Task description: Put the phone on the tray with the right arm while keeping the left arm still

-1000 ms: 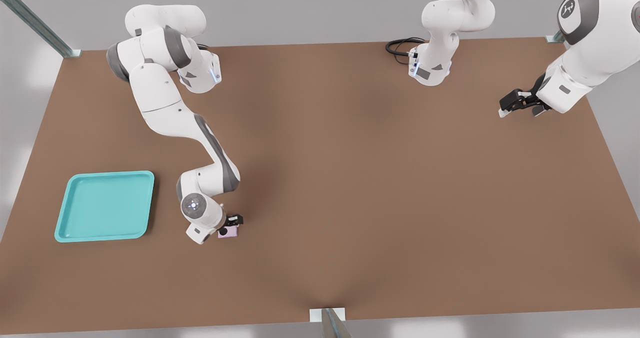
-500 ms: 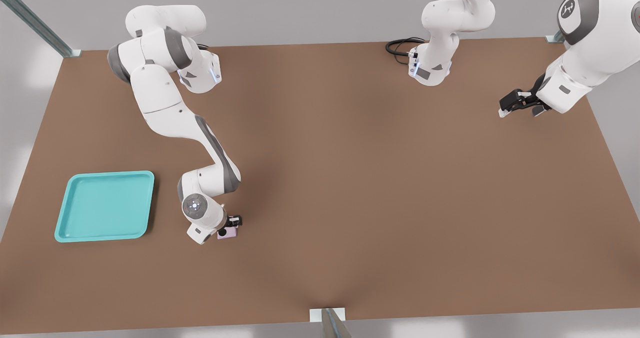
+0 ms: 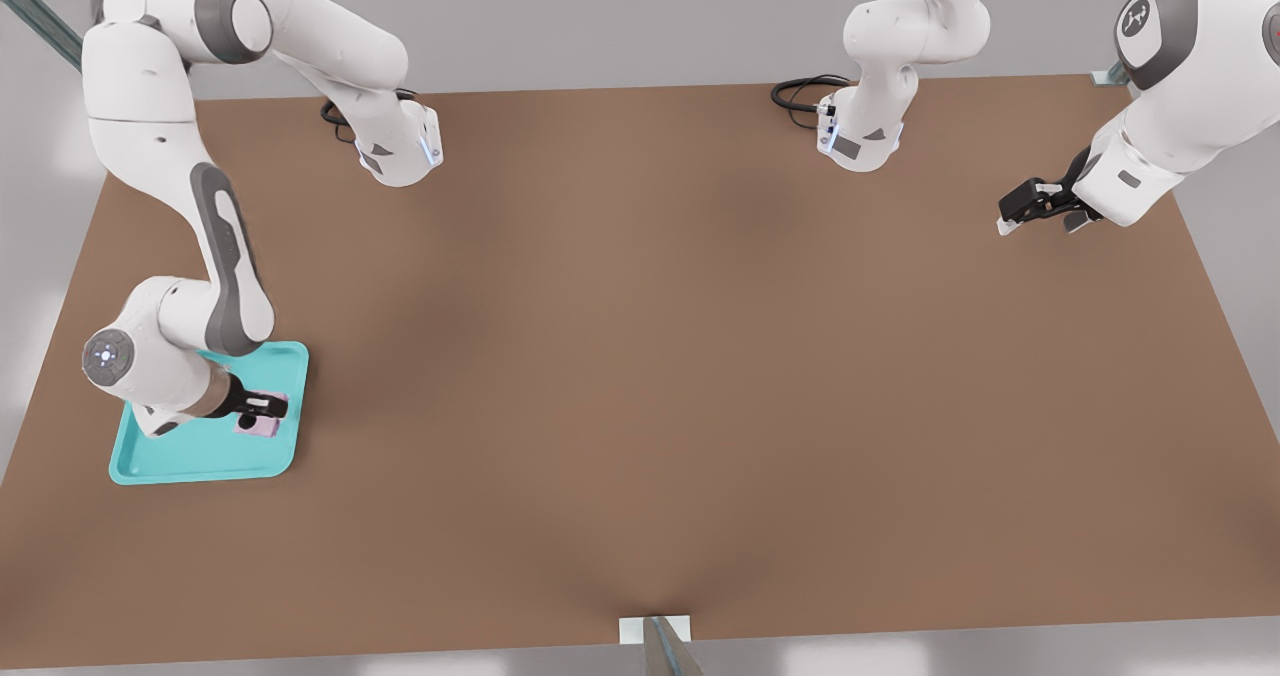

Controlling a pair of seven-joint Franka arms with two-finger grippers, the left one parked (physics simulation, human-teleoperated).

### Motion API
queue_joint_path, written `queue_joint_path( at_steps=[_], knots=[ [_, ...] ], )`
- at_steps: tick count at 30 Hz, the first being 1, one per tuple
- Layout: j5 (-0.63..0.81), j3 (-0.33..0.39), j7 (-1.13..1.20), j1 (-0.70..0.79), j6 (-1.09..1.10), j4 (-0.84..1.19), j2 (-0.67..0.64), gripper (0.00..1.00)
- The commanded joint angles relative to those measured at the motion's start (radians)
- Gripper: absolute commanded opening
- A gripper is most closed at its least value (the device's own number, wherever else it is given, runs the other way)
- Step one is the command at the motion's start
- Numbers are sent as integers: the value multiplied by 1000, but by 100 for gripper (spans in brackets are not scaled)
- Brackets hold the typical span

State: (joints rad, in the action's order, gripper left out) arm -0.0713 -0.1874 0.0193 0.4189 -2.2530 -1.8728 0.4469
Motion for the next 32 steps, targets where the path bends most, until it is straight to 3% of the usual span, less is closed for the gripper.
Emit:
queue_joint_path(
  at_steps=[1, 4, 5, 8, 10, 11, 13, 14, 15, 16, 17, 18, 32],
  knots=[
    [-1, -3, 426, 43, 13, -8, 10, 80],
    [-2, -3, 485, 104, -3, -5, 56, 82],
    [-1, -3, 484, 107, -3, 0, 62, 100],
    [2, -7, 476, 93, 9, 63, 65, 100],
    [2, -75, 478, 95, 125, 217, 35, 100],
    [-4, -158, 447, 81, 355, 428, 33, 100],
    [-107, -253, 240, -11, 461, 512, -4, 100],
    [-165, -343, 108, -38, 543, 558, -33, 100],
    [-156, -339, 61, -49, 558, 572, -108, 100],
    [-125, -126, 19, -243, 650, 569, -200, 100],
    [-1, 101, 28, -399, 639, 428, -335, 100],
    [13, 160, 19, -451, 645, 391, -367, 100],
    [25, 144, -50, -465, 661, 437, -289, 100]
  ],
)
